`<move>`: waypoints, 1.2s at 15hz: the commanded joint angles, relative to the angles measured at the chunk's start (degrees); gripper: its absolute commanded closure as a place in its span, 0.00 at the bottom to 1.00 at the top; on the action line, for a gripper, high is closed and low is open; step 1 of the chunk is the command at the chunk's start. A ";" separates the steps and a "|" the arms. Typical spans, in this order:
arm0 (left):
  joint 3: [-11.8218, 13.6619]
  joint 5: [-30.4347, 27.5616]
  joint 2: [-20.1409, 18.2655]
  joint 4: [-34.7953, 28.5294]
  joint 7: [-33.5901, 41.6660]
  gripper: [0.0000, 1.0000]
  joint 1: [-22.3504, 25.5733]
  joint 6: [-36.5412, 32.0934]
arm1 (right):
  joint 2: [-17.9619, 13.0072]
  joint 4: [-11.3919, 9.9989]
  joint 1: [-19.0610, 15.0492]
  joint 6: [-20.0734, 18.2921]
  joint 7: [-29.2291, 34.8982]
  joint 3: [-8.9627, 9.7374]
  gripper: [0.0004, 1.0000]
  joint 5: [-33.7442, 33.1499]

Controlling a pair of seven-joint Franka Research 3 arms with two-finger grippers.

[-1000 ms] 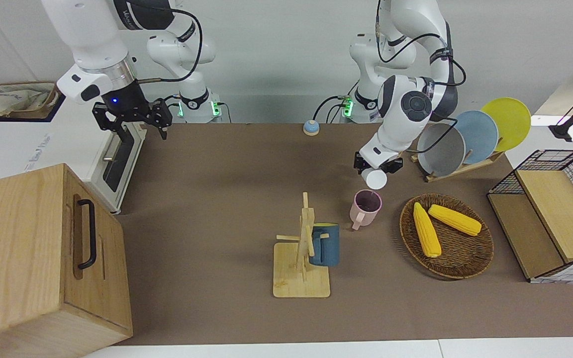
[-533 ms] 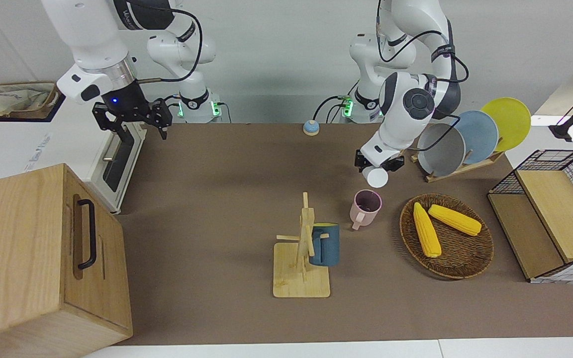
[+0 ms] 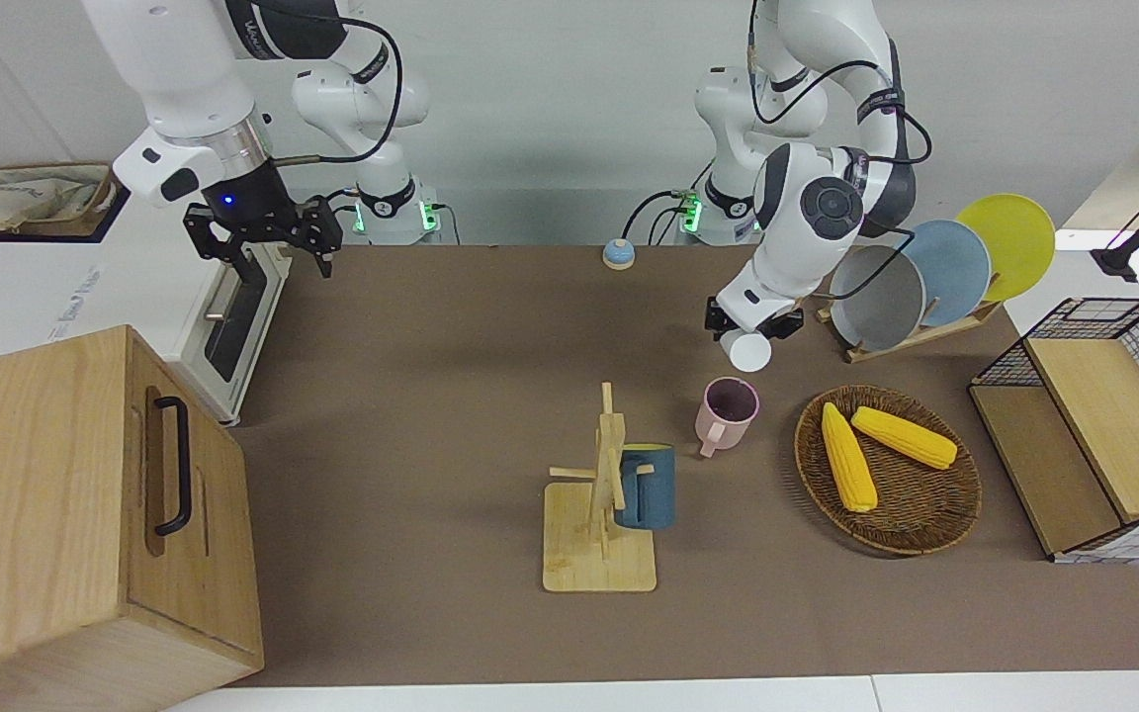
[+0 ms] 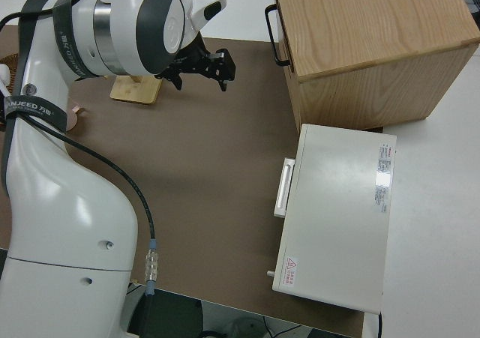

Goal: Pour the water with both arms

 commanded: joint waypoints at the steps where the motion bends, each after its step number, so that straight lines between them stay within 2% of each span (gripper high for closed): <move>1: 0.37 -0.92 -1.35 0.72 -1.06 1.00 -0.16 -1.25 | -0.23 0.20 0.09 -0.49 -0.83 -0.10 0.01 0.55; 3: 0.46 -0.92 -3.62 -2.78 -1.06 1.00 -0.16 3.12 | -0.23 0.29 0.09 -0.57 -0.83 -0.10 0.01 0.55; 6: 0.37 -0.92 -11.52 -17.26 -1.06 1.00 -0.25 22.42 | -0.23 0.20 0.09 -0.49 -0.83 -0.10 0.02 0.55; 7: 0.37 -1.01 -12.85 -20.00 -1.15 1.00 -0.25 26.75 | -0.31 0.29 0.09 -0.49 -0.83 -0.10 0.02 0.55; 15: 0.37 -2.15 -13.48 -20.56 -1.50 1.00 -0.25 28.03 | -0.23 0.29 0.09 -0.49 -0.83 -0.10 0.02 0.55; 18: 0.55 -2.06 -15.40 -20.64 -3.25 1.00 -0.16 27.24 | -0.23 0.20 0.09 -0.57 -0.83 -0.10 0.02 0.55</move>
